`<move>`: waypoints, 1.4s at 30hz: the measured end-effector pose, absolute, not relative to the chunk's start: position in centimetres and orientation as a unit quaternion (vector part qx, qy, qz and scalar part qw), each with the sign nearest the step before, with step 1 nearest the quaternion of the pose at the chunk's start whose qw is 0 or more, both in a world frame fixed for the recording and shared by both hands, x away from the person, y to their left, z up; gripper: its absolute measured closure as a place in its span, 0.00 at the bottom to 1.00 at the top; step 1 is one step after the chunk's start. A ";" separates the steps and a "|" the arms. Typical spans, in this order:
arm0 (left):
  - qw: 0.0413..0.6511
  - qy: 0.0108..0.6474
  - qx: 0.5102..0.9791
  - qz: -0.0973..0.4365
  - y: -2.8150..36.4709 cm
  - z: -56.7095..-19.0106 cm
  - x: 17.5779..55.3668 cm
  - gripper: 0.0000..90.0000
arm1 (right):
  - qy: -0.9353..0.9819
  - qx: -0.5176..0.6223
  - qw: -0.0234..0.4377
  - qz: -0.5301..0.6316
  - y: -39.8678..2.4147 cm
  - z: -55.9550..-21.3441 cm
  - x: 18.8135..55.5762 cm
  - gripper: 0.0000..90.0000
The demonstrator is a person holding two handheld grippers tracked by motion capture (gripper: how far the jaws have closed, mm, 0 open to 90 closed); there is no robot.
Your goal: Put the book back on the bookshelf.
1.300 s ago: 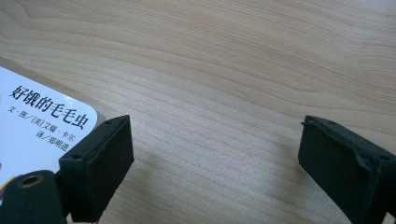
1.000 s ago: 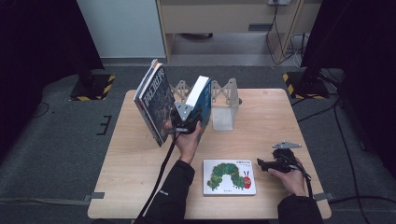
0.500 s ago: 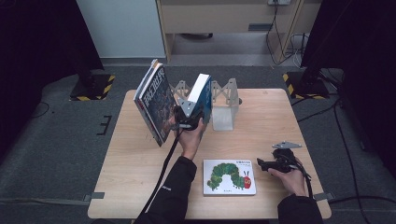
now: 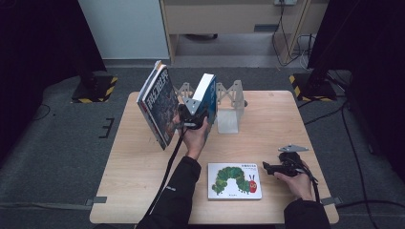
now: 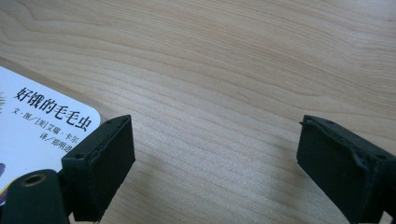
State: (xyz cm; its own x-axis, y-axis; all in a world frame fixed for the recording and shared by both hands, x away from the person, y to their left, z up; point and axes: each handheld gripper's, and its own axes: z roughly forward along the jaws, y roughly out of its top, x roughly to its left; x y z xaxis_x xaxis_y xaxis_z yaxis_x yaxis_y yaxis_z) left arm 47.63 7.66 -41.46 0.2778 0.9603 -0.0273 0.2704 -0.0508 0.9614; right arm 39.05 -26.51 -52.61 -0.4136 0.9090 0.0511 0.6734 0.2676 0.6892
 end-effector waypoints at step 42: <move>0.495 0.501 0.633 0.322 8.0 -43.1 46.7 0.67 | 0.778 0.508 0.179 0.323 -26.4 -52.7 39.0 0.13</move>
